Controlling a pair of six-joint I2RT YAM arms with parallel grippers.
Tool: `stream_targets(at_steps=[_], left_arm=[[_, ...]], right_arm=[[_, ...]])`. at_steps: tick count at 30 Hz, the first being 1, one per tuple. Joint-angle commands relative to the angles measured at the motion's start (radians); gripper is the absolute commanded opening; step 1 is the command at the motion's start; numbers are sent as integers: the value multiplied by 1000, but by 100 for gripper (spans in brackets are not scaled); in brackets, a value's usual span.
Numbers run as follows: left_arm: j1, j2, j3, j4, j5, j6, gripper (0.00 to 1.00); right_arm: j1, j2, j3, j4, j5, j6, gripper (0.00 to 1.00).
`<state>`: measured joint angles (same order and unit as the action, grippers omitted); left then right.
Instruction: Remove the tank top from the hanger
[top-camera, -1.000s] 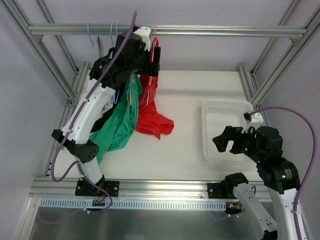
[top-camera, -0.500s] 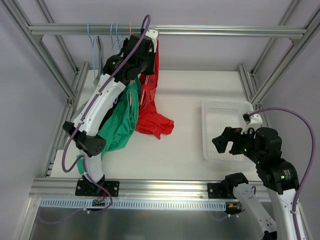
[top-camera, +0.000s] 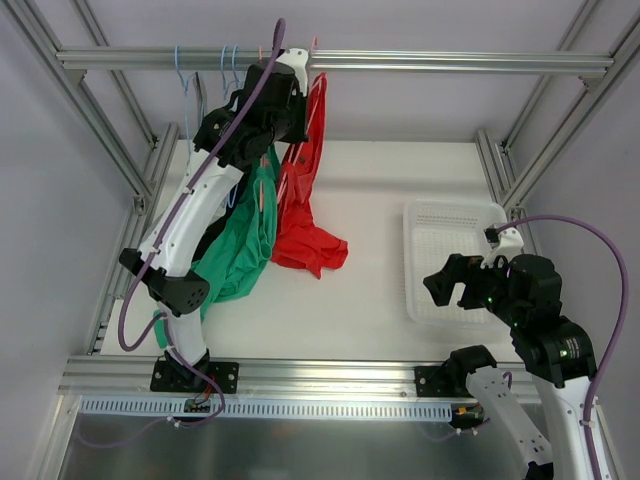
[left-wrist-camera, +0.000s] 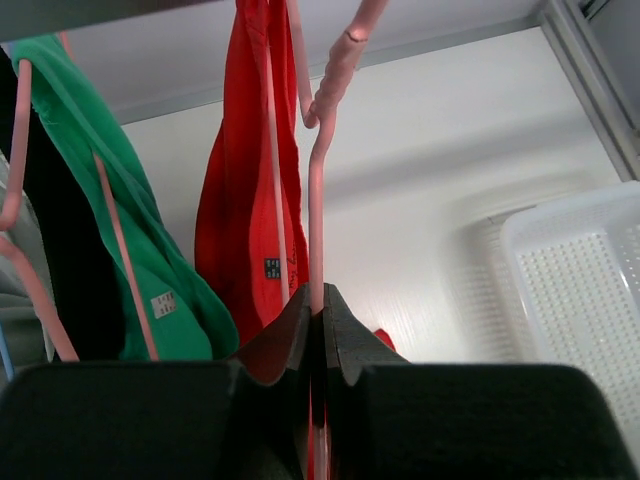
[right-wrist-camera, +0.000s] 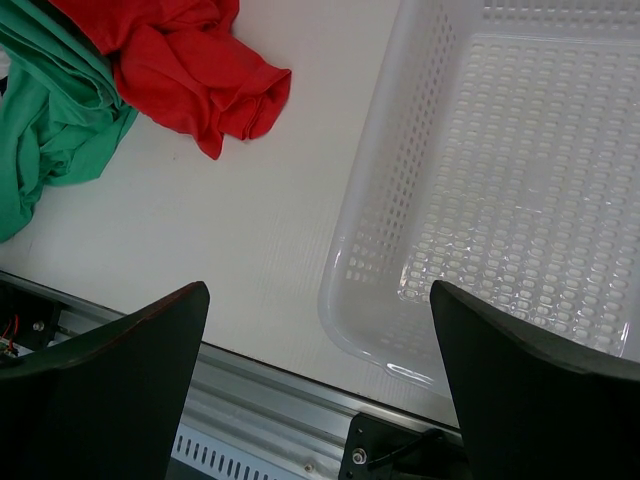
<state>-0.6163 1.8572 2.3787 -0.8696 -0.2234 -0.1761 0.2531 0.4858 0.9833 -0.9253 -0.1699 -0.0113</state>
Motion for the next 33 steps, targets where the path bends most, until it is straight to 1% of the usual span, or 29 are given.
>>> stream_targets(at_steps=[1, 6, 13, 16, 19, 20, 22, 23, 25, 26, 28, 29, 30, 32, 33], left_arm=[[-10, -99, 44, 81, 53, -43, 0], [-26, -147, -30, 104, 114, -72, 0], [-34, -194, -75, 144, 171, -105, 0], [-48, -237, -131, 146, 211, -137, 0], [-83, -311, -243, 155, 222, -175, 0], [-106, -331, -309, 156, 222, -184, 0], [-138, -393, -380, 167, 251, -207, 0], [-181, -418, -450, 172, 252, -212, 0], [-236, -483, -521, 182, 243, -214, 0], [-297, -504, -583, 190, 234, -214, 0], [-354, -565, -640, 192, 231, -214, 0], [-381, -588, -698, 196, 205, -218, 0], [-425, -633, -729, 198, 196, -236, 0], [-459, -673, -812, 204, 180, -269, 0], [-486, -709, -837, 207, 173, -279, 0]], right_arm=[[3, -13, -8, 37, -6, 8, 99], [3, -9, -12, 43, -6, 5, 99], [3, -3, -17, 48, -20, 4, 100], [5, -4, -20, 51, -16, 5, 99], [3, -1, -17, 74, -29, 7, 99], [3, -1, -15, 88, -40, 7, 99], [3, -6, -17, 140, -92, 8, 99], [3, -4, -18, 163, -136, 8, 100], [3, 3, -21, 230, -193, 8, 100], [5, 8, -23, 258, -257, 42, 99], [3, 42, -32, 353, -319, 65, 100], [5, 59, -32, 391, -347, 100, 100], [5, 104, -26, 455, -397, 115, 98], [5, 160, -17, 518, -448, 141, 94], [5, 190, -8, 557, -451, 140, 86]])
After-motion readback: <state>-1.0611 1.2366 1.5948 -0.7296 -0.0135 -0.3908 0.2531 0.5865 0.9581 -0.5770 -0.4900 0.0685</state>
